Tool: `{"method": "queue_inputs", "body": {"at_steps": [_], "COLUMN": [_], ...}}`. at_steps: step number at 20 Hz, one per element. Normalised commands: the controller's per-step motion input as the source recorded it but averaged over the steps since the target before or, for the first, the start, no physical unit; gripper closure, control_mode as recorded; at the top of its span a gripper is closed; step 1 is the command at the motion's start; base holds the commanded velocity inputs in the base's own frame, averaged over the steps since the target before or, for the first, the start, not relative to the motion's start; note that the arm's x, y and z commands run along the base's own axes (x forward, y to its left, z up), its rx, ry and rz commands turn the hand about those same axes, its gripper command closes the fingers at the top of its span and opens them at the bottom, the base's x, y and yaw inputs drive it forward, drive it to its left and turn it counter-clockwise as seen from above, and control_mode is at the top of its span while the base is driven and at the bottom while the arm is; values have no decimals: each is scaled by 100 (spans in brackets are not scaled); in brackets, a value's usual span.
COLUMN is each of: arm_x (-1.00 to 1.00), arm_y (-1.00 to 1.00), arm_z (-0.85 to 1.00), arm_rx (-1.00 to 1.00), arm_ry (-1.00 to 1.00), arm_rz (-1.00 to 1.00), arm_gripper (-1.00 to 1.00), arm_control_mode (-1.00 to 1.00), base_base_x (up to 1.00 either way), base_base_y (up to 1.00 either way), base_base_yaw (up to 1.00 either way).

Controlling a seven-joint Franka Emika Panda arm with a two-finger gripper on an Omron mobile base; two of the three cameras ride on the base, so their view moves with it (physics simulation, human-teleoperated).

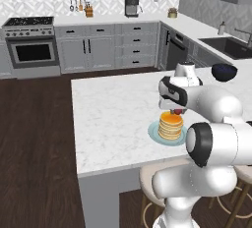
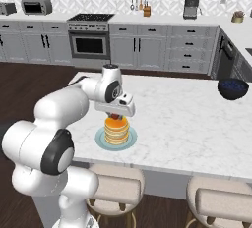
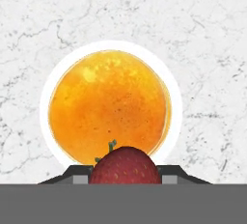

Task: Take the strawberry from the fridge and place it on top of the pancake, located on the dining counter.

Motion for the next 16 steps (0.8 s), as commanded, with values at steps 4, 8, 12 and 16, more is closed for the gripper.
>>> {"method": "queue_inputs", "body": {"at_steps": [4, 8, 12, 16], "arm_x": [1, 3, 0, 2], "arm_y": [7, 0, 0, 0], "arm_z": [-21, -6, -18, -12], "arm_rx": [0, 0, 0, 0], "arm_ry": [-2, -7, -2, -4], "arm_rz": [0, 0, 0, 0], "arm_gripper": [100, 100, 100, 100], "arm_control_mode": [-100, -100, -100, -100], "base_base_x": [0, 0, 0, 0], "base_base_y": [0, 0, 0, 0], "base_base_yaw": [0, 0, 0, 0]}}
